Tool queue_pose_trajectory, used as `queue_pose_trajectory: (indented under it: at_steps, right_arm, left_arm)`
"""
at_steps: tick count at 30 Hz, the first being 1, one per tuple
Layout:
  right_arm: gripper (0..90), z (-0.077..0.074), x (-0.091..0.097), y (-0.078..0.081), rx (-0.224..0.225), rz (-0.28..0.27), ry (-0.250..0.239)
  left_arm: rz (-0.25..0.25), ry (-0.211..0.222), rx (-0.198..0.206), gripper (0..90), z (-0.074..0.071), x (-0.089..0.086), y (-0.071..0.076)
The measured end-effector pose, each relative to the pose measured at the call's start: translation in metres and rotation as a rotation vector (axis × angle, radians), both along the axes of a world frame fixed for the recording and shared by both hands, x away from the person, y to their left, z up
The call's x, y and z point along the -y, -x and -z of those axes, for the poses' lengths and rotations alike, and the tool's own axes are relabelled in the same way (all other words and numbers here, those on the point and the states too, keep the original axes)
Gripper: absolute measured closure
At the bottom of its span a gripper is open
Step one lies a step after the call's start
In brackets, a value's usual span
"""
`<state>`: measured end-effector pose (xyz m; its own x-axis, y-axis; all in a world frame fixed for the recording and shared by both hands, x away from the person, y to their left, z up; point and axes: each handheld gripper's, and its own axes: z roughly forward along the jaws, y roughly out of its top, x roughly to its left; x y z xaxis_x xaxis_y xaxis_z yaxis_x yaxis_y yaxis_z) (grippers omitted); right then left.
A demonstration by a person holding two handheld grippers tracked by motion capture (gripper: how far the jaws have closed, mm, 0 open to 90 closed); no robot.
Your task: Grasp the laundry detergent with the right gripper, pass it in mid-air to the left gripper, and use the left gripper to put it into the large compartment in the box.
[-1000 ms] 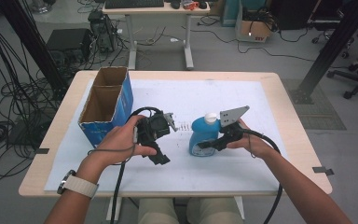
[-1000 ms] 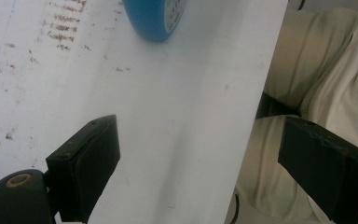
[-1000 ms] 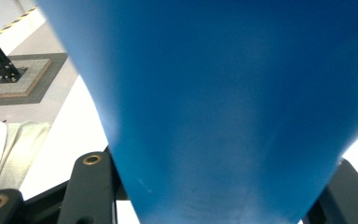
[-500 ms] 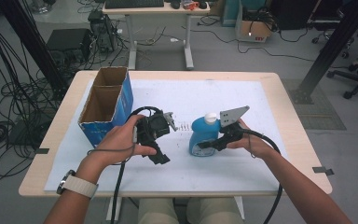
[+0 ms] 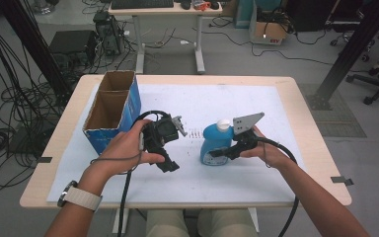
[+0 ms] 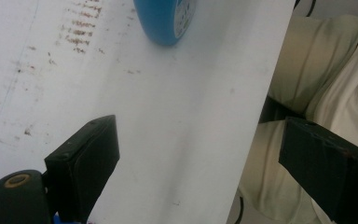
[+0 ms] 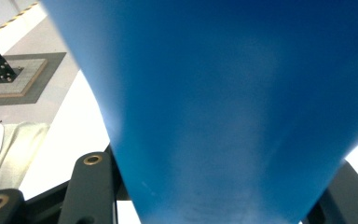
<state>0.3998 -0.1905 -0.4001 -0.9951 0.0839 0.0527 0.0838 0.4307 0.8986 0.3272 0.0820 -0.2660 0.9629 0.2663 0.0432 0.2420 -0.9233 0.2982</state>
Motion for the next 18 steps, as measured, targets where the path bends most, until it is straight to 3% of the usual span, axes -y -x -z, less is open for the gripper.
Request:
queue_pose_trajectory:
  at_steps: [10,18]
  right_arm:
    - [43.0,-0.011,0.003,0.004,0.001,0.022,-0.028]
    - [43.1,-0.020,0.003,0.011,-0.009,0.006,-0.018]
  left_arm:
    - [0.000,0.007,0.014,12.5,-0.009,0.002,0.005]
    - [0.000,0.007,0.034,11.9,-0.022,0.006,0.006]
